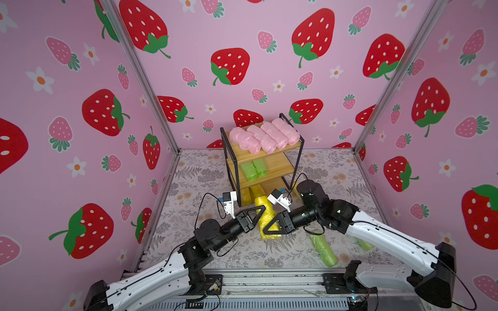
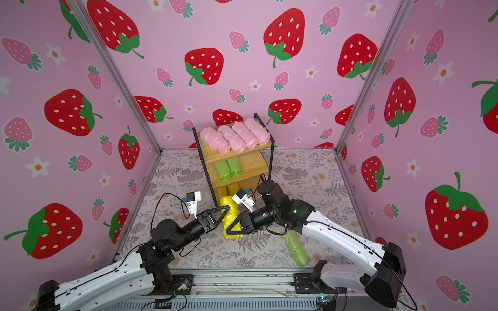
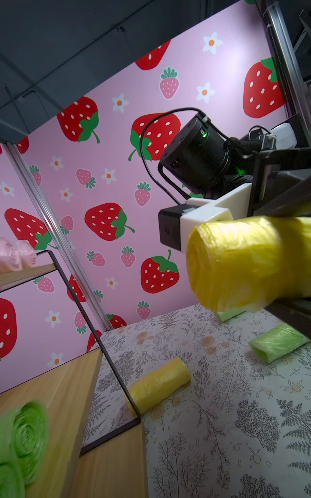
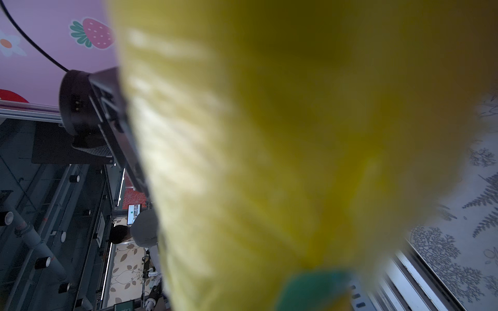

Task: Sort the rolls of trash bags by color and place them on the shelf
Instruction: Pick up the roll of trash bags from the center of the board.

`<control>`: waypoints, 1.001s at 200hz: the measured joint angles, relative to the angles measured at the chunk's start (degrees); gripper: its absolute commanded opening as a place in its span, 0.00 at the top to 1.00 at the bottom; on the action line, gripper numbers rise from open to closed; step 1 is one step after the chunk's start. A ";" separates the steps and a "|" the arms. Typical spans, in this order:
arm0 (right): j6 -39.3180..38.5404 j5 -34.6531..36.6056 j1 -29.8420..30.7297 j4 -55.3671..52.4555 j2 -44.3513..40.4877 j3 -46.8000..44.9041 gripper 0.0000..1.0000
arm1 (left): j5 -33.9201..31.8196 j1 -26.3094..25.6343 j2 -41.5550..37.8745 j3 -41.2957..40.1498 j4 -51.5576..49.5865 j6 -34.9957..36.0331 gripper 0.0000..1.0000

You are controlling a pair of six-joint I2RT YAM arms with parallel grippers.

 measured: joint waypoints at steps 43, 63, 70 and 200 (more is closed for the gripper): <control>0.61 1.03 -0.20 -0.85 0.26 0.52 0.93 | 0.39 0.52 1.36 0.00 1.16 -0.68 1.00; 0.83 1.44 -0.20 -1.20 0.39 0.52 0.84 | 0.39 0.68 1.99 0.00 1.42 -1.05 1.00; 0.92 1.64 -0.31 -1.29 0.52 0.52 0.77 | 0.37 0.74 2.32 0.00 1.51 -1.25 1.00; 0.66 9.84 -0.87 -7.61 2.27 3.32 0.24 | 0.35 0.42 4.74 -0.57 1.22 -4.61 1.00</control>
